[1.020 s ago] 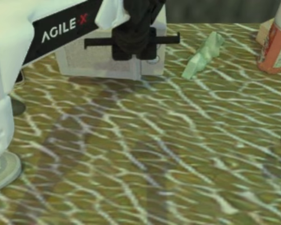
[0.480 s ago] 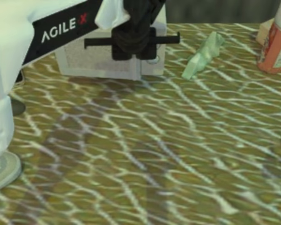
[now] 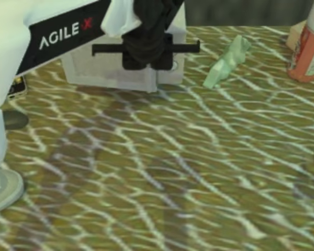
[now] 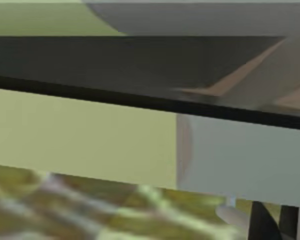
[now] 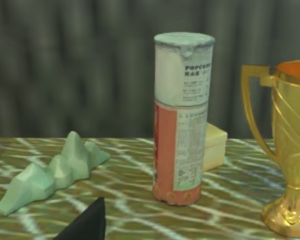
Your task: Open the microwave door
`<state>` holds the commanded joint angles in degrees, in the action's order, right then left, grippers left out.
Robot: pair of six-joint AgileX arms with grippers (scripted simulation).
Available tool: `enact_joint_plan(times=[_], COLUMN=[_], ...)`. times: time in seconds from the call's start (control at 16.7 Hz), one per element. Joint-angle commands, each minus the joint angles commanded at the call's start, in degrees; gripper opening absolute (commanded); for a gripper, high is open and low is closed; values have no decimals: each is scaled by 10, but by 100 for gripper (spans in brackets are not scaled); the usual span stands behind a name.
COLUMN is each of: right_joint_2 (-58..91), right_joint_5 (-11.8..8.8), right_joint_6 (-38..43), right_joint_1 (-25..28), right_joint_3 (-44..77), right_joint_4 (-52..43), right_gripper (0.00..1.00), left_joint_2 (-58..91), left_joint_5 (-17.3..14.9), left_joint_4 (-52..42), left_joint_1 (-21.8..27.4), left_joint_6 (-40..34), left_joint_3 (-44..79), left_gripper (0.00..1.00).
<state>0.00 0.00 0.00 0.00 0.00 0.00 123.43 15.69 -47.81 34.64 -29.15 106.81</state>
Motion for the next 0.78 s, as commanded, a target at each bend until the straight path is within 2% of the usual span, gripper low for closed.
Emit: enact_joint_plan(times=[0.24, 0.78], right_joint_2=[0, 0], right_joint_5=[0, 0], right_joint_6=[0, 0], right_joint_1=[0, 0], right_joint_3=[0, 0], right_joint_4=[0, 0], right_gripper=[100, 100], left_joint_2=[-32, -34], left_joint_5=[-12, -13], left_joint_4=[26, 27], left_joint_1=[-4, -4], left_joint_6=[31, 31], left_joint_3=[-45, -46], left_gripper=[0, 0])
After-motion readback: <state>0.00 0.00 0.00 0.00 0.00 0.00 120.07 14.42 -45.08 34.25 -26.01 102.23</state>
